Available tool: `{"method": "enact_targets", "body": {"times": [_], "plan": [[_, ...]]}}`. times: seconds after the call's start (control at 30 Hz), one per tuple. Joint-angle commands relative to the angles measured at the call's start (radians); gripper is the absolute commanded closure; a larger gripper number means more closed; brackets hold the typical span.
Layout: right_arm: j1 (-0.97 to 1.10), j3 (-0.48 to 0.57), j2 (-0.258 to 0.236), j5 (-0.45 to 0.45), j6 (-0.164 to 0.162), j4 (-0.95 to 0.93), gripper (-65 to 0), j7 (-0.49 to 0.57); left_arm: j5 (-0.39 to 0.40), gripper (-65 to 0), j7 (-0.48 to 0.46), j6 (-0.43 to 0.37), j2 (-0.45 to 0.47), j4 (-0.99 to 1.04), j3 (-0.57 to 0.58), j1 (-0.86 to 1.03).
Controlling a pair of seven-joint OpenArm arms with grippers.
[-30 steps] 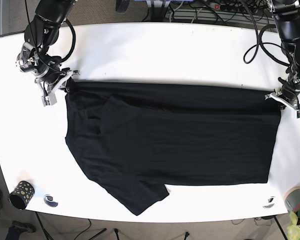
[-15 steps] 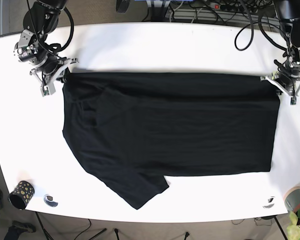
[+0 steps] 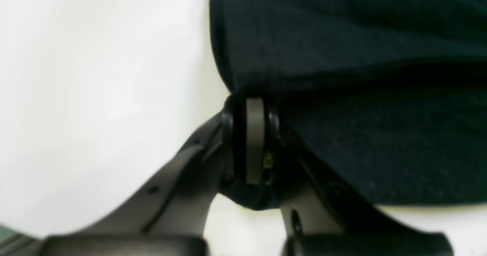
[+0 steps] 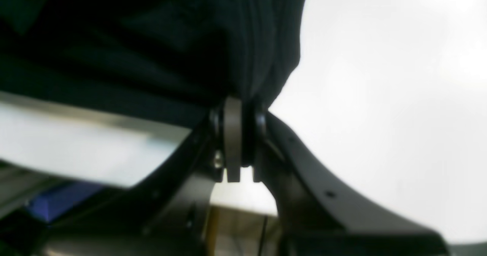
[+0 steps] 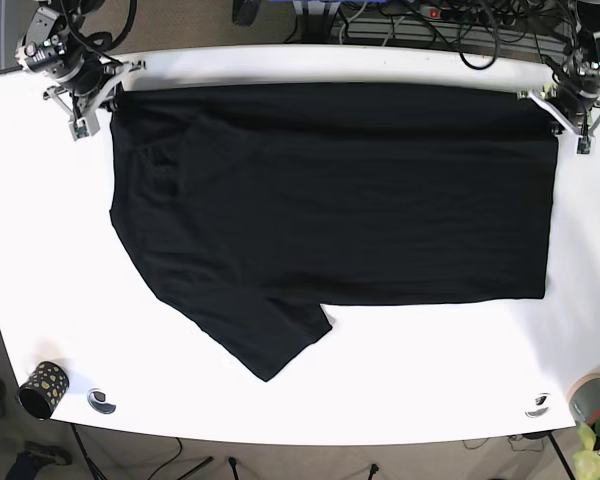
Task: Fold the T-shirt properly
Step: 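Drag the folded shirt toward the arms with both grippers, then release and move both grippers to the shirt's hem edge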
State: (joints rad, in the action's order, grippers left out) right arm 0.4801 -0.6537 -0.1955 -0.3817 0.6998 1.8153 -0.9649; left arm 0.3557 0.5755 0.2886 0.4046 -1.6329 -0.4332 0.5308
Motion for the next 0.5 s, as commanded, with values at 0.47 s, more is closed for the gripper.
{"method": "enact_targets", "body": {"times": [0.47], "plan": [[0.098,-0.058,0.066,0.0,-0.002,0.073,-18.5,0.008,0.003,-15.3,-0.004,-0.001,0.009,-0.048,-0.037,0.064]]}}
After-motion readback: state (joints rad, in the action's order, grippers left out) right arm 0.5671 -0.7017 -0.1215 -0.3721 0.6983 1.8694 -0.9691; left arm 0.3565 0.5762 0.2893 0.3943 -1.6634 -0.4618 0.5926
